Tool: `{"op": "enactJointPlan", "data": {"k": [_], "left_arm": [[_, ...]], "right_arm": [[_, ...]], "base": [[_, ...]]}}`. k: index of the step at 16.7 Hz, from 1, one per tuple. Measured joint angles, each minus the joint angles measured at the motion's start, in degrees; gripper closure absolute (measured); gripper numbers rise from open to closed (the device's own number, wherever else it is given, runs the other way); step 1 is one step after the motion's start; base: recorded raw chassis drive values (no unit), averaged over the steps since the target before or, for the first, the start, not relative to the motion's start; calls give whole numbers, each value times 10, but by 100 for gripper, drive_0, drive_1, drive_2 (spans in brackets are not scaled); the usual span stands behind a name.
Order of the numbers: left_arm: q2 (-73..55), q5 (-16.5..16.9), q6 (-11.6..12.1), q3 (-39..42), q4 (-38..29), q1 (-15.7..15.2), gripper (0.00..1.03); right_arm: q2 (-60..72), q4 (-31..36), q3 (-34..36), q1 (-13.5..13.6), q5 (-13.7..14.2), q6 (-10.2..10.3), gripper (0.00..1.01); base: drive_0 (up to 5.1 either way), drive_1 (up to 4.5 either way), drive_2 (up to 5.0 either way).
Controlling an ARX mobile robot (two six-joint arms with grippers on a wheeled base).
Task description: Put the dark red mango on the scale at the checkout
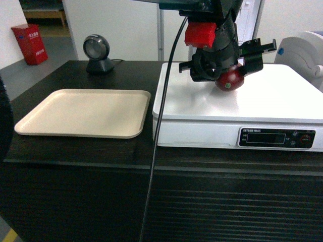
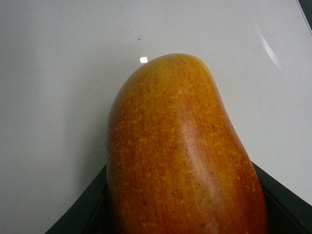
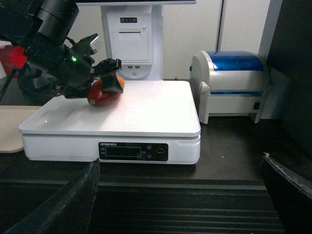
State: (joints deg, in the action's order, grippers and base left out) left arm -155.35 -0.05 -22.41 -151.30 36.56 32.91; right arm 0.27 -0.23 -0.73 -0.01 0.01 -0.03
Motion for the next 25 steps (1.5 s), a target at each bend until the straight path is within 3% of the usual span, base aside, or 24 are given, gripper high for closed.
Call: {"op": "enactJointPlan", "data": {"k": [1, 5, 6, 8, 10, 13, 15, 16, 18, 21, 22, 23, 24, 25], "left_arm": [[0, 0, -2, 7, -10, 0, 41], [51, 11, 6, 107, -92, 4, 3], [73, 8, 15, 134, -119, 5, 5], [130, -4, 52, 195, -198, 5, 5], [194, 10, 97, 266, -291, 0, 5], [300, 86, 174, 429, -473, -16, 5], [376, 139, 237, 546, -588, -43, 5], [414, 149, 257, 598, -634, -63, 5], [468, 125, 276, 668, -669, -101, 5], [510, 86, 278, 758, -702, -148, 5], [540, -10, 262, 791, -661, -151, 14], [599, -91, 247, 878, -684, -169, 27], [658, -104, 239, 950, -710, -198, 37], [724, -91, 236, 1016, -733, -239, 48]], "right_arm": [[0, 0, 0, 0, 0, 0, 3], [0, 0, 0, 0, 0, 0, 3], [0, 0, 0, 0, 0, 0, 3], [0, 0, 0, 0, 0, 0, 3], [0, 0, 0, 0, 0, 0, 3], [0, 0, 0, 0, 0, 0, 3], [0, 0, 0, 0, 0, 0, 3], [0, 0, 0, 0, 0, 0, 3], [0, 0, 0, 0, 0, 0, 3], [0, 0, 0, 0, 0, 0, 3], [0, 0, 0, 0, 0, 0, 3], [0, 0, 0, 0, 0, 0, 3], [0, 0, 0, 0, 0, 0, 3], [0, 0, 0, 0, 0, 0, 3]], "base": [[0, 0, 0], [0, 0, 0], [0, 0, 0], [0, 0, 0], [0, 0, 0], [0, 0, 0], [0, 0, 0], [0, 0, 0], [0, 0, 0], [0, 0, 0], [0, 0, 0], [0, 0, 0], [0, 0, 0], [0, 0, 0]]}}
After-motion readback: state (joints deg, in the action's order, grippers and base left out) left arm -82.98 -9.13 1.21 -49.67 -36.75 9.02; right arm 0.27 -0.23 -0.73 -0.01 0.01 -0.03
